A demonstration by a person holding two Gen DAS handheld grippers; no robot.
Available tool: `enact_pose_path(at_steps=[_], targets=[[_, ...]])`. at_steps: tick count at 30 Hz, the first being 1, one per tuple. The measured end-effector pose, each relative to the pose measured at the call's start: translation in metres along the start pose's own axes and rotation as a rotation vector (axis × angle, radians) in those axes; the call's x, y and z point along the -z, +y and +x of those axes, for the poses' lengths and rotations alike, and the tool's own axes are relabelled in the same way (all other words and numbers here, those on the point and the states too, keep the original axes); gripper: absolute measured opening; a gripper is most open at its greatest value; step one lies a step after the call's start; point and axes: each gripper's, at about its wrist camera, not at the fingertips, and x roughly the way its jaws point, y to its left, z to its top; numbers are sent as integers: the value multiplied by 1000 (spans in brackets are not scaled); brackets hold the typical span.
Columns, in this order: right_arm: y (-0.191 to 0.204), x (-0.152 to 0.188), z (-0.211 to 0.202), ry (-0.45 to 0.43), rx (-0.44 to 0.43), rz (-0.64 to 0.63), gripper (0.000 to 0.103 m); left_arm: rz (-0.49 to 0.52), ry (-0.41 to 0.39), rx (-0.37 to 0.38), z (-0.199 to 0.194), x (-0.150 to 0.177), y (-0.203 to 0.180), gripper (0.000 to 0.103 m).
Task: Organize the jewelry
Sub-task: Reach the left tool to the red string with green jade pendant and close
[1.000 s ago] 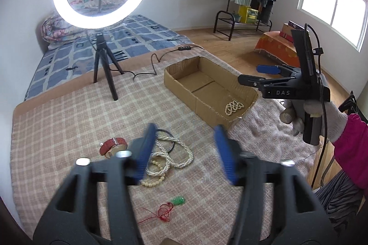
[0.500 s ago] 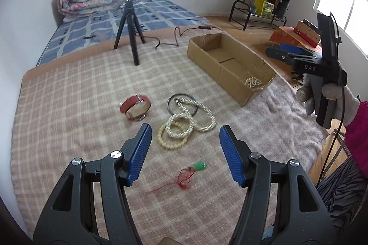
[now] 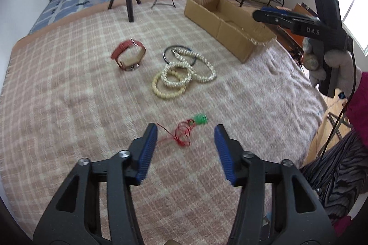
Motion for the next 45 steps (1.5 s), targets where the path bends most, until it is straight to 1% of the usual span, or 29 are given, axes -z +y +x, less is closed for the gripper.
enact_pose_path(at_steps=[3, 5, 7, 9, 11, 16, 23, 24, 26, 31, 37, 40, 44, 45], targets=[[16, 5, 16, 64, -52, -57, 72, 11, 26, 14, 9, 4, -3, 50], [26, 10, 28, 113, -90, -82, 63, 18, 47, 26, 16, 5, -5, 50], [35, 15, 41, 164, -129, -106, 59, 21, 62, 27, 22, 6, -7, 49], [44, 22, 52, 213, -147, -143, 54, 20, 79, 36, 29, 7, -8, 49], [52, 30, 63, 255, -169, -179, 46, 26, 92, 36, 35, 7, -9, 50], [65, 40, 82, 304, -186, -240, 45, 51, 109, 34, 47, 3, -13, 50], [72, 40, 102, 330, -208, -278, 44, 58, 115, 43, 54, -2, -13, 49], [72, 40, 105, 335, -214, -277, 44, 57, 118, 45, 56, -3, -13, 49], [72, 40, 111, 349, -224, -276, 40, 57, 125, 47, 59, -4, -12, 49], [69, 46, 123, 383, -228, -273, 39, 72, 145, 60, 69, -6, -13, 49], [65, 52, 128, 407, -224, -265, 38, 159, 158, 60, 84, -16, -24, 49], [62, 52, 129, 422, -227, -244, 36, 206, 179, 62, 94, -18, -28, 49], [57, 53, 129, 430, -235, -215, 34, 194, 200, 76, 106, -21, -25, 49], [56, 53, 129, 430, -235, -213, 34, 190, 204, 79, 108, -22, -23, 47]])
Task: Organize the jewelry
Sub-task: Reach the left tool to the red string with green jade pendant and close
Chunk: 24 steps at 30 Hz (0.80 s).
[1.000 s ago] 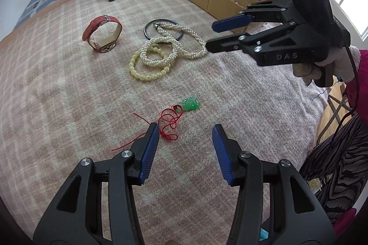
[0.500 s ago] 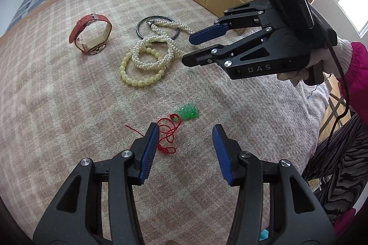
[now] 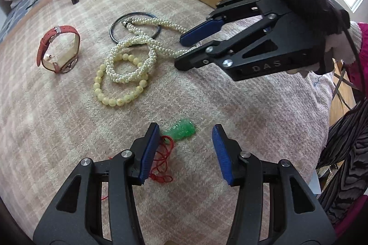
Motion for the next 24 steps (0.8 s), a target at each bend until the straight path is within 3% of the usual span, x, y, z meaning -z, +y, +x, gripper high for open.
enact_pose_path(at_steps=[6, 10, 20, 22, 24], targets=[[1, 0, 0, 0, 6, -2, 34, -11, 27, 10, 3, 1, 4, 22], [1, 0, 0, 1, 9, 0, 34, 24, 39, 5, 3, 6, -3, 22], [3, 0, 0, 2, 14, -4, 34, 3, 19, -43, 9, 3, -7, 22], [3, 0, 0, 1, 15, -2, 34, -11, 9, -51, 9, 4, -7, 13], [2, 0, 1, 0, 26, 2, 31, -33, 3, -48, 7, 4, -6, 12]])
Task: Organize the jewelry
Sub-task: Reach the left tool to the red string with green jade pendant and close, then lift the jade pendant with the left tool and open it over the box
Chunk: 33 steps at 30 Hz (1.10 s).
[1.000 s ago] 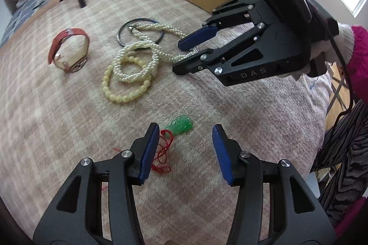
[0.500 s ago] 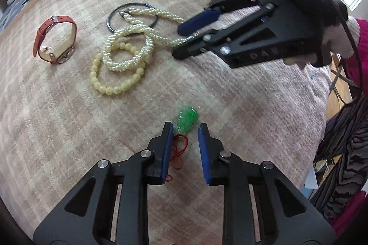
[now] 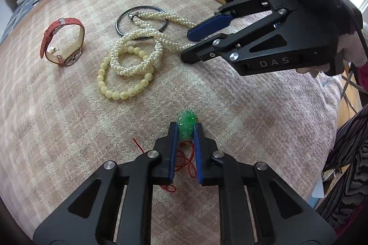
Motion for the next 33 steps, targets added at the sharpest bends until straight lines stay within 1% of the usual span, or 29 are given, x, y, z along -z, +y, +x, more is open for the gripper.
enact_pose_path(at_steps=[3, 5, 6, 7, 9, 11, 14, 16, 19, 20, 22, 24, 31, 33], targets=[[-4, 0, 0, 0, 9, 16, 22, -20, -10, 1, -3, 0, 2, 12], [-7, 1, -1, -1, 14, 30, 11, -28, -17, 0, -7, 1, 2, 12], [-7, 1, -2, -2, 19, 37, 8, -34, -22, 4, -9, 2, 3, 12], [-9, 2, -3, -4, 12, 50, 6, -43, -29, 11, -12, 2, 4, 12], [-14, 3, -5, -8, -22, 93, 6, -70, -45, 28, -19, 3, 9, 12], [-19, 4, -8, -18, -93, 159, 6, -93, -66, 42, -27, 4, 13, 12], [-33, 9, -14, -55, -220, 302, 6, -126, -98, 59, -42, 6, 18, 12], [-44, 14, -18, -95, -323, 411, 5, -148, -122, 67, -54, 10, 21, 12], [-53, 18, -26, -150, -421, 524, 5, -170, -160, 71, -73, 14, 25, 12], [-53, 17, -29, -160, -428, 535, 5, -178, -174, 71, -79, 16, 26, 12], [-51, 13, -36, -183, -428, 535, 5, -198, -198, 70, -89, 18, 30, 12], [-47, 6, -46, -207, -406, 514, 5, -218, -222, 71, -99, 20, 34, 12], [-22, -20, -92, -317, -270, 421, 5, -231, -286, 54, -127, 19, 39, 12], [-15, -24, -105, -342, -218, 397, 5, -233, -309, 53, -136, 16, 41, 12]])
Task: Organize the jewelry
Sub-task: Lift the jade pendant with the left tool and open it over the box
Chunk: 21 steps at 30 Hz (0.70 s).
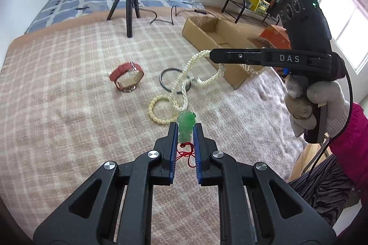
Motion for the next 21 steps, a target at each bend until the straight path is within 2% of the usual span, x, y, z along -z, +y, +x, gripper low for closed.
enact_pose_path(at_steps=[6, 14, 21], targets=[[20, -11, -29, -90, 61, -45, 5, 1, -73, 2, -21, -19, -4, 12], [9, -28, -74, -203, 100, -33, 5, 25, -123, 8, -30, -43, -18, 12], [-2, -45, -106, -254, 167, -48, 5, 52, -137, 25, -23, -66, -34, 12]])
